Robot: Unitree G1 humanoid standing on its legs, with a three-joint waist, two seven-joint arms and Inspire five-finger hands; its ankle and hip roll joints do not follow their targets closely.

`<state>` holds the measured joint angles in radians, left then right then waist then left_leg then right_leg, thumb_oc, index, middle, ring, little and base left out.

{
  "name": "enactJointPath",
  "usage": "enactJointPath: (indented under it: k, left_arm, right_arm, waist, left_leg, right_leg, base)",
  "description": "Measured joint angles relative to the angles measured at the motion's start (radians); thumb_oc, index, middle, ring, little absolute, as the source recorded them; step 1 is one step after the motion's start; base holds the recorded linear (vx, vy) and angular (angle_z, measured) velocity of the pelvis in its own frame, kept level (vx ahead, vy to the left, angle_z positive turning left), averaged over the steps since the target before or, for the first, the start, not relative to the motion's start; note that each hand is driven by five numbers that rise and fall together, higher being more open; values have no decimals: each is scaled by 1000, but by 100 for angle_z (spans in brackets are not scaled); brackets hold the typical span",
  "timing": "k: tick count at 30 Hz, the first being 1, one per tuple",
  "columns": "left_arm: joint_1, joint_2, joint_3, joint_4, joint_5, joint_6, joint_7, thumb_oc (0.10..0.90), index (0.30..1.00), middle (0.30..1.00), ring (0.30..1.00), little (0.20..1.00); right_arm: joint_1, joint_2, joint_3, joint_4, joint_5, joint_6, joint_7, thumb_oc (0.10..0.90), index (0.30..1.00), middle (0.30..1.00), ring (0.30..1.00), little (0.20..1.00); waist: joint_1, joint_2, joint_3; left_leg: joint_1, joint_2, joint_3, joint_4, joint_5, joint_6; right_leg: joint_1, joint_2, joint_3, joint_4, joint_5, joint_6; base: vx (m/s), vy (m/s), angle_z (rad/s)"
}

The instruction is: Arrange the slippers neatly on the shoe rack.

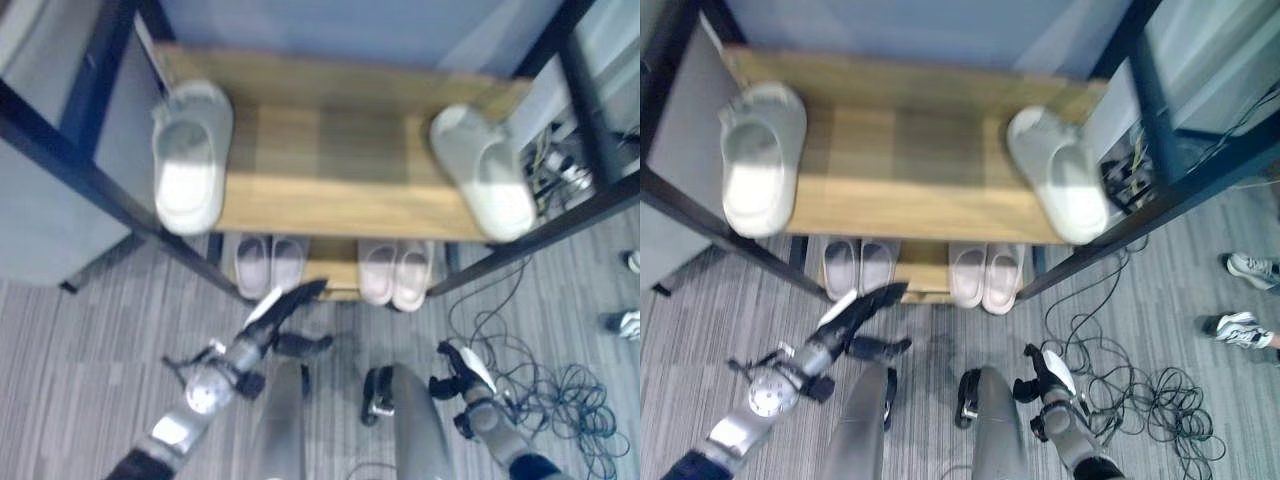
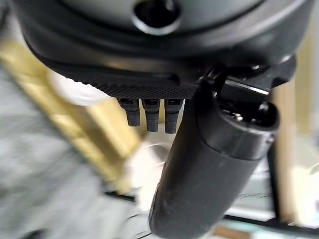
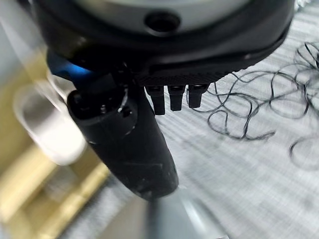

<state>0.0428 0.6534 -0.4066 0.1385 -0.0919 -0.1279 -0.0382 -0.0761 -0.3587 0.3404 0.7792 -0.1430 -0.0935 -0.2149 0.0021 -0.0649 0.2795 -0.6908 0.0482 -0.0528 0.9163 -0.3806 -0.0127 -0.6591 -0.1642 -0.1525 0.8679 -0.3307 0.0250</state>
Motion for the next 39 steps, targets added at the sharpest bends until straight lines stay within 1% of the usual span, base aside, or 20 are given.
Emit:
enactJointPath:
  k: [1, 3, 5, 6, 7, 8, 15, 20, 22, 26, 27, 28, 29, 30, 31, 32, 33, 37, 38, 39]
  left_arm:
    - [23, -8, 10, 10, 28, 1, 2, 800, 900, 900, 900, 900]
    - [76, -50, 16, 60, 92, -2, 8, 800, 900, 900, 900, 900]
    - [105, -53, 13, 62, 108, -4, 9, 800, 900, 900, 900, 900]
    - [93, -94, 21, 148, 164, -19, 15, 800, 900, 900, 900, 900]
    - [110, -169, 23, 300, 228, -9, 39, 800, 900, 900, 900, 900]
    - [134, -177, 19, 319, 258, -11, 44, 800, 900, 900, 900, 900]
    - [126, -266, 28, 460, 295, 0, 98, 800, 900, 900, 900, 900]
    - [127, -276, 33, 491, 303, 21, 118, 800, 900, 900, 900, 900]
    - [129, -285, 39, 507, 304, 26, 120, 800, 900, 900, 900, 900]
    - [124, -289, 46, 516, 303, 37, 125, 800, 900, 900, 900, 900]
    - [99, -306, 47, 557, 303, 42, 142, 800, 900, 900, 900, 900]
    - [102, -329, 66, 557, 302, 47, 146, 800, 900, 900, 900, 900]
    - [107, -347, 81, 559, 301, 47, 148, 800, 900, 900, 900, 900]
    - [121, -360, 97, 567, 300, 46, 157, 800, 900, 900, 900, 900]
    - [118, -350, 99, 599, 298, 52, 165, 800, 900, 900, 900, 900]
    - [112, -343, 95, 630, 300, 55, 160, 800, 900, 900, 900, 900]
    - [82, -338, 78, 680, 305, 58, 155, 800, 900, 900, 900, 900]
    - [61, -338, 81, 692, 306, 57, 161, 800, 900, 900, 900, 900]
    - [51, -341, 88, 740, 316, 55, 164, 800, 900, 900, 900, 900]
    - [53, -339, 101, 758, 324, 55, 166, 800, 900, 900, 900, 900]
  right_arm:
    - [2, 3, 4, 2, 0, -1, 3, 800, 900, 900, 900, 900]
    - [43, 40, 7, 4, 2, -11, 25, 800, 900, 900, 900, 900]
    - [47, 65, 10, 3, 4, -26, 36, 800, 900, 900, 900, 900]
    - [35, 85, 8, 19, 8, -23, 45, 800, 900, 900, 900, 900]
    - [86, 107, 21, 13, 9, -32, 55, 800, 900, 900, 900, 900]
    - [108, 110, 27, 15, 9, -40, 58, 800, 900, 900, 900, 900]
    - [108, 111, 34, 27, 30, -9, 84, 800, 900, 900, 900, 900]
    - [106, 116, 40, 50, 37, -9, 89, 800, 900, 900, 900, 900]
    - [112, 115, 44, 53, 37, 1, 102, 800, 900, 900, 900, 900]
    - [107, 113, 81, 53, 35, 5, 110, 800, 900, 900, 900, 900]
    - [105, 98, 93, 16, 29, 27, 129, 800, 900, 900, 900, 900]
    - [173, 31, 62, -196, 32, 92, 190, 800, 900, 900, 900, 900]
    - [247, -45, 58, -405, 40, 96, 219, 800, 900, 900, 900, 900]
    - [272, -99, 45, -476, 41, -1, 215, 800, 900, 900, 900, 900]
    - [219, -84, 24, -409, 40, -53, 207, 800, 900, 900, 900, 900]
    - [154, -57, 28, -322, 43, -61, 197, 800, 900, 900, 900, 900]
    - [60, -33, 46, -175, 31, -24, 195, 800, 900, 900, 900, 900]
    - [94, -30, 67, -102, 26, 16, 209, 800, 900, 900, 900, 900]
    - [207, -64, 58, -272, 32, 59, 271, 800, 900, 900, 900, 900]
    - [282, -125, 59, -432, 40, 48, 302, 800, 900, 900, 900, 900]
  waist:
    - [-2, 1, 0]
    - [5, 1, -19]
    - [7, 3, -70]
    - [6, 9, -73]
    - [1, 15, -119]
    - [1, 13, -154]
    - [3, 19, -180]
    - [4, 26, -199]
    - [5, 37, -211]
    - [9, 49, -226]
    - [26, 49, -224]
    - [25, 62, -223]
    - [27, 68, -220]
    - [29, 59, -216]
    - [21, 54, -220]
    - [12, 45, -224]
    - [10, 19, -229]
    - [28, -11, -226]
    - [13, -18, -232]
    - [-2, -9, -229]
  left_leg:
    - [33, -1, 1, -37, 15, 1]
    - [183, -9, -5, -182, 63, -4]
    - [218, -14, -8, -249, 88, -9]
    - [288, -9, -5, -332, 124, -13]
    - [476, 3, -3, -548, 205, -22]
    - [517, 5, -3, -610, 223, -23]
    - [631, 8, -2, -765, 298, -27]
    - [676, 12, -2, -841, 340, -29]
    - [715, 12, -3, -906, 376, -31]
    - [727, 12, -10, -921, 395, -38]
    - [707, 9, -16, -876, 385, -35]
    - [685, 11, -22, -854, 365, -39]
    - [676, 1, -22, -852, 364, -36]
    - [695, 4, 1, -882, 369, -35]
    - [711, 4, 13, -894, 373, -32]
    - [724, 7, 32, -901, 375, -31]
    - [723, -1, 45, -906, 367, -36]
    - [727, -18, 47, -931, 385, -20]
    - [734, -44, 52, -943, 392, 2]
    - [733, -55, 55, -945, 402, 14]
  right_leg:
    - [35, 0, -6, -38, 14, -1]
    - [190, -1, -33, -176, 50, 9]
    - [218, 0, -40, -229, 67, 10]
    - [291, 10, -54, -308, 97, 9]
    - [484, 43, -71, -553, 191, 15]
    - [523, 51, -77, -603, 206, 14]
    - [624, 71, -76, -725, 263, 8]
    - [672, 82, -81, -806, 305, 6]
    - [727, 91, -91, -888, 343, 6]
    - [751, 97, -96, -949, 374, 13]
    - [733, 95, -69, -941, 383, 6]
    - [731, 97, -73, -942, 384, 10]
    - [716, 91, -67, -944, 397, 9]
    - [705, 87, -41, -939, 397, 19]
    - [706, 91, -22, -931, 403, 14]
    - [704, 92, -9, -925, 402, 17]
    - [704, 87, 1, -924, 398, 14]
    - [678, 63, 3, -919, 392, 22]
    - [669, 45, 17, -911, 403, 42]
    - [666, 34, 22, -907, 414, 53]
  base:
    - [158, -72, 13]
    - [163, -70, 27]
    - [227, -91, 14]
    - [272, -84, -1]
    - [201, -47, 3]
    - [153, -38, 0]
    - [46, -10, 2]
    - [13, 11, 3]
    - [7, 52, 10]
    - [-45, 139, -4]
    - [-3, 77, -21]
    - [-11, 187, -20]
    - [20, 108, -24]
    - [11, 171, -47]
    - [53, 113, -68]
    - [106, 230, -53]
    - [85, 175, -25]
    - [28, 175, -2]
    - [-28, 139, -6]
    - [-18, 58, -17]
